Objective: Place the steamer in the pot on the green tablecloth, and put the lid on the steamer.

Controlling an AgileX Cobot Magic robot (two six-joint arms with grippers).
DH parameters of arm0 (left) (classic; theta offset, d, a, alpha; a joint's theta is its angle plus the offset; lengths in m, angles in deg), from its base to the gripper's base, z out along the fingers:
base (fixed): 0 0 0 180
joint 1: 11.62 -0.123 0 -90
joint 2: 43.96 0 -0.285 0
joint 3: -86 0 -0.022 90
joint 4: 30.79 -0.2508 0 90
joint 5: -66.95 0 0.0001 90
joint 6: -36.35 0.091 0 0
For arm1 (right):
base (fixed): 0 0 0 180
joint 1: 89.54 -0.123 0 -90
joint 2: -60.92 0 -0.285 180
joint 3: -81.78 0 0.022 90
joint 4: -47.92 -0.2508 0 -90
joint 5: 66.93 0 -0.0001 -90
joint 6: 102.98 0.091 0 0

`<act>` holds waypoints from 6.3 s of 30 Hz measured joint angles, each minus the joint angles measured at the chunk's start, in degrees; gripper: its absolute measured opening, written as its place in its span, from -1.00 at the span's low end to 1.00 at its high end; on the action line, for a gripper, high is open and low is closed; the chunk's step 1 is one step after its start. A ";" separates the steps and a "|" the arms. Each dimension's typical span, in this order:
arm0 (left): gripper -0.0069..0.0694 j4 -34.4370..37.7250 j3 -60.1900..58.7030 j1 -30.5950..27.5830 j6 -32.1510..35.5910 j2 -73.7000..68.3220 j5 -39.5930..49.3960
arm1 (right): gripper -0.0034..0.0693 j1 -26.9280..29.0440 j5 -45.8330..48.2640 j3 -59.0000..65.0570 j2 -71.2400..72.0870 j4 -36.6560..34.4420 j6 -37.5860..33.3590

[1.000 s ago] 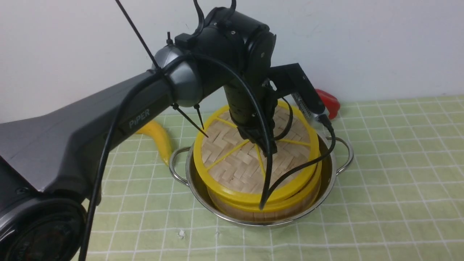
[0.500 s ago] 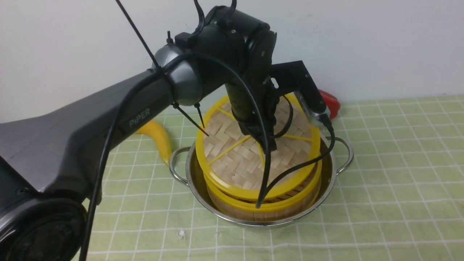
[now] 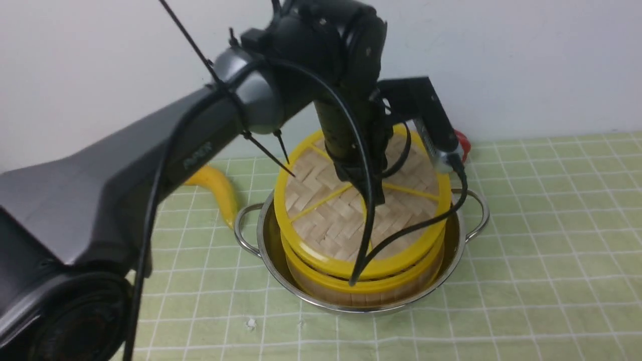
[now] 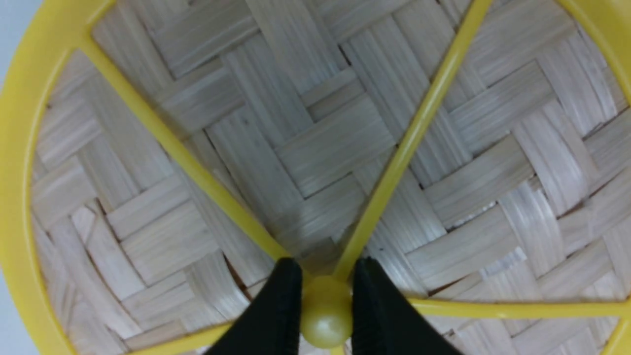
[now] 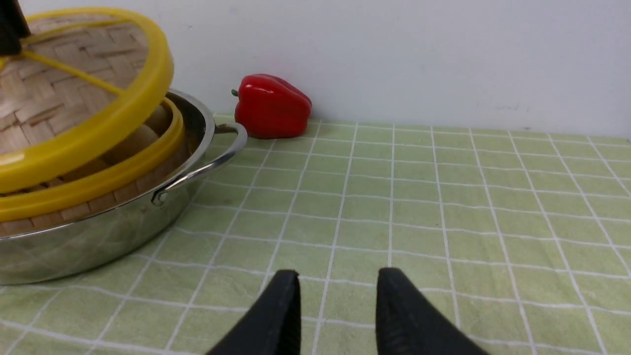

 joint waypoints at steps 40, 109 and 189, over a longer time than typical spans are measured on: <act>-0.50 1.04 -7.37 -0.37 10.92 2.42 -1.60 | -0.24 0.00 0.00 0.00 0.00 0.00 0.00; 0.74 -9.38 -5.71 -0.97 -13.69 15.46 -10.59 | -0.24 0.00 0.00 0.00 0.00 0.00 0.00; -0.18 -8.17 -116.60 -32.45 -48.04 122.09 -49.41 | -0.24 0.00 -0.05 0.00 0.00 0.00 0.00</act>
